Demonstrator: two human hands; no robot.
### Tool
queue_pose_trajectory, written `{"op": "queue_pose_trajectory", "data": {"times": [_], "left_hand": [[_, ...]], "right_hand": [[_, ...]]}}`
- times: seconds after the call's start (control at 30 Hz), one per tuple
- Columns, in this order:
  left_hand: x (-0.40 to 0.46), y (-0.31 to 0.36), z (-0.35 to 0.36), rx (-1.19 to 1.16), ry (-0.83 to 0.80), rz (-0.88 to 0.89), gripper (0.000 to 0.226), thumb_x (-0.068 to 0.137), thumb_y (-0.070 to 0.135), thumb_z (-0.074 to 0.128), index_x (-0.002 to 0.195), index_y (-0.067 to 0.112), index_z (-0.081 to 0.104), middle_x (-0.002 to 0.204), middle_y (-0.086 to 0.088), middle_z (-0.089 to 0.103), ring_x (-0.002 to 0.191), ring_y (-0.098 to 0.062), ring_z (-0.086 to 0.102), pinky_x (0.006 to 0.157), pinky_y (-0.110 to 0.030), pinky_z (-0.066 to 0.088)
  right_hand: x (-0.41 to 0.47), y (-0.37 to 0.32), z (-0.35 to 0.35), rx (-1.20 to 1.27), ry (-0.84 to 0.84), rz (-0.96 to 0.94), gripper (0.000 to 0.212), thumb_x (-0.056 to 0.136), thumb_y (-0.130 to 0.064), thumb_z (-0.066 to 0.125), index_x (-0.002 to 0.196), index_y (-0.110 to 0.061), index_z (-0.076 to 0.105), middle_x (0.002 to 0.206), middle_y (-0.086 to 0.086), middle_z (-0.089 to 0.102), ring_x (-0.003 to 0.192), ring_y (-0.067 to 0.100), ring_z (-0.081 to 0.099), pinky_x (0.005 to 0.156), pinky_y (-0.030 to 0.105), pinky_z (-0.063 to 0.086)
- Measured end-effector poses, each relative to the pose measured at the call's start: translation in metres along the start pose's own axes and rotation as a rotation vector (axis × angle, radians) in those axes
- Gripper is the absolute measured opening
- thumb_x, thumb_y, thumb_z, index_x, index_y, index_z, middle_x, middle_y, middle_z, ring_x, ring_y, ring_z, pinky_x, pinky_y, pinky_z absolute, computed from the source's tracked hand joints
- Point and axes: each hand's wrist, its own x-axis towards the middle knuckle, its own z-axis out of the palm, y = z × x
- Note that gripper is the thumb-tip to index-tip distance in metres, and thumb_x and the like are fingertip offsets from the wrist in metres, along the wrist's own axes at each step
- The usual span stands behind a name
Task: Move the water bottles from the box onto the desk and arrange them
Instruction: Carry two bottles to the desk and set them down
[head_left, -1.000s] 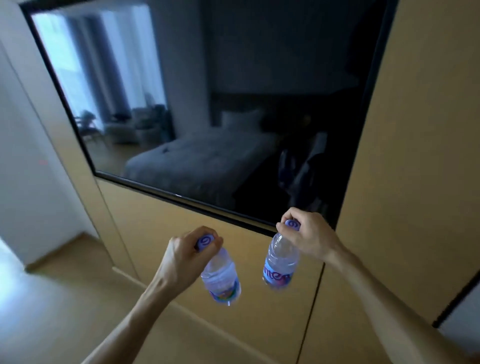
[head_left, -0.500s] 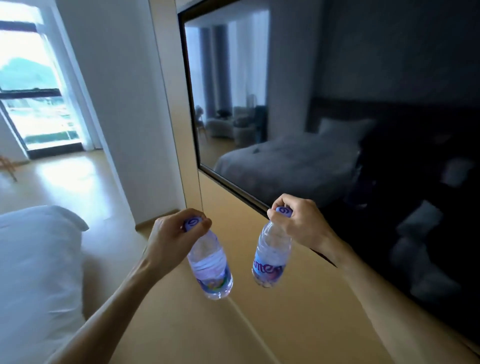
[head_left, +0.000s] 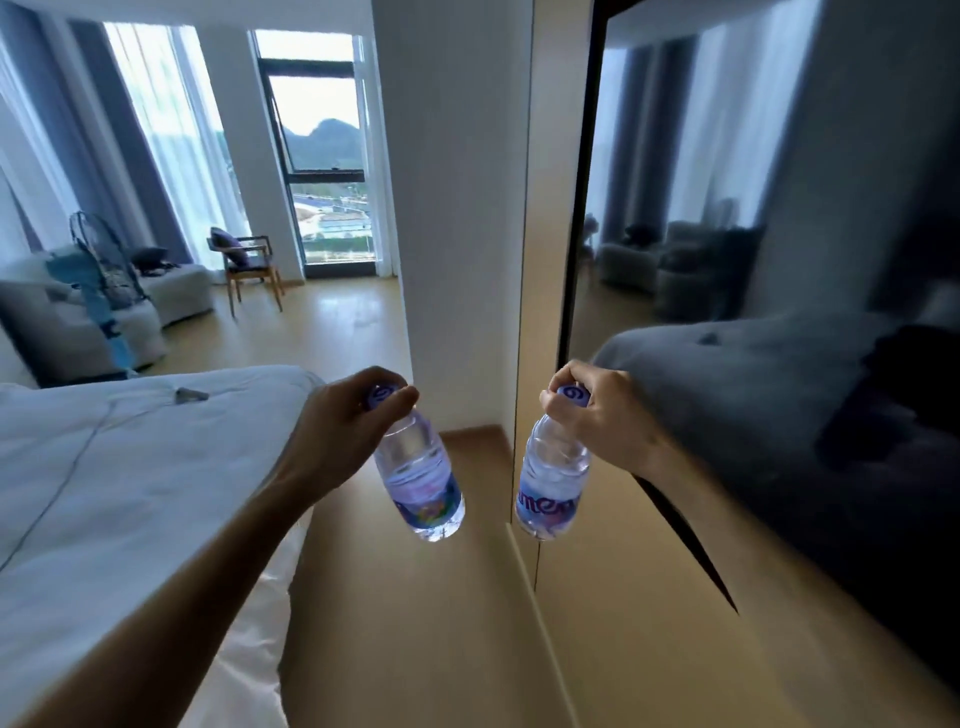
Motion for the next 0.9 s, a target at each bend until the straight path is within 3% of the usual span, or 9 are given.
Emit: {"op": "queue_pose_trajectory", "data": {"times": [0.1,0.2,0.3,0.47,0.6,0.9], "left_hand": [[0.029,-0.023,-0.002,0.052,0.044,-0.042,0.013,0.093,0.026,0.063,0.096,0.016,0.071,0.083,0.003,0.069,0.070,0.002,0.060,0.056,-0.001,0.039],[0.057,-0.050,-0.005,0.080,0.066,-0.061,0.014,0.093,0.024,0.063,0.097,0.014,0.072,0.085,0.003,0.069,0.073,0.000,0.061,0.057,-0.003,0.040],[0.085,-0.085,-0.007,0.088,0.083,-0.074,0.014,0.093,0.023,0.063,0.099,0.013,0.071,0.084,0.003,0.067,0.073,-0.001,0.061,0.057,-0.004,0.042],[0.142,-0.146,-0.013,0.090,0.078,-0.095,0.009,0.092,0.025,0.065,0.095,0.019,0.070,0.077,0.012,0.065,0.068,0.005,0.062,0.057,-0.004,0.044],[0.197,-0.187,-0.021,0.098,0.057,-0.088,0.009,0.090,0.027,0.066,0.093,0.020,0.072,0.079,0.009,0.068,0.071,0.000,0.063,0.059,-0.006,0.045],[0.322,-0.272,-0.010,0.126,0.084,-0.090,0.013,0.091,0.025,0.065,0.100,0.016,0.071,0.085,0.006,0.067,0.077,0.001,0.062,0.062,-0.011,0.047]], "right_hand": [[0.049,0.007,0.024,-0.026,-0.051,-0.038,0.022,0.081,-0.057,0.049,0.082,-0.035,0.054,0.072,-0.014,0.063,0.067,0.005,0.062,0.059,0.031,0.054],[0.097,0.010,0.052,-0.049,-0.077,-0.080,0.020,0.083,-0.054,0.050,0.084,-0.035,0.055,0.070,-0.015,0.061,0.063,0.001,0.059,0.052,0.021,0.044],[0.144,0.010,0.084,-0.033,-0.105,-0.117,0.017,0.087,-0.047,0.054,0.088,-0.031,0.057,0.073,-0.016,0.059,0.066,0.002,0.058,0.052,0.020,0.042],[0.227,0.009,0.134,-0.038,-0.135,-0.141,0.014,0.091,-0.038,0.059,0.093,-0.024,0.059,0.073,-0.018,0.054,0.066,-0.001,0.054,0.050,0.013,0.035],[0.291,0.005,0.162,-0.020,-0.138,-0.162,0.016,0.092,-0.037,0.060,0.097,-0.022,0.058,0.080,-0.009,0.058,0.070,0.008,0.057,0.052,0.012,0.037],[0.433,0.027,0.228,0.033,-0.085,-0.222,0.012,0.093,-0.034,0.060,0.093,-0.023,0.056,0.083,-0.006,0.059,0.067,0.004,0.055,0.055,0.009,0.039]]}}
